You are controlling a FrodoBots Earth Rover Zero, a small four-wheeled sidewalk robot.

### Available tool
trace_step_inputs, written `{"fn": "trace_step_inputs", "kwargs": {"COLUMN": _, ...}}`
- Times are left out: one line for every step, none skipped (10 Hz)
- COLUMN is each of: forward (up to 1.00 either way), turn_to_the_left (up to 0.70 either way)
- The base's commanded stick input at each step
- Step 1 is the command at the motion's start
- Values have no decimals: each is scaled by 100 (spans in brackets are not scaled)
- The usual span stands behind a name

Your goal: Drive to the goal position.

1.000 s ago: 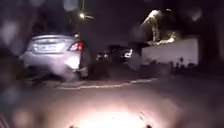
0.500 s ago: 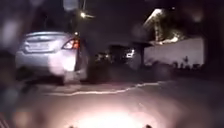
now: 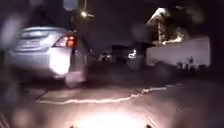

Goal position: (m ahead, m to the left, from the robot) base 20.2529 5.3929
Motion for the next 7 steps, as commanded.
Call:
{"fn": "trace_step_inputs", "kwargs": {"forward": 70, "turn_to_the_left": 0}}
{"fn": "trace_step_inputs", "kwargs": {"forward": 70, "turn_to_the_left": 0}}
{"fn": "trace_step_inputs", "kwargs": {"forward": 70, "turn_to_the_left": 0}}
{"fn": "trace_step_inputs", "kwargs": {"forward": 70, "turn_to_the_left": 0}}
{"fn": "trace_step_inputs", "kwargs": {"forward": 70, "turn_to_the_left": -6}}
{"fn": "trace_step_inputs", "kwargs": {"forward": 70, "turn_to_the_left": -21}}
{"fn": "trace_step_inputs", "kwargs": {"forward": 70, "turn_to_the_left": -27}}
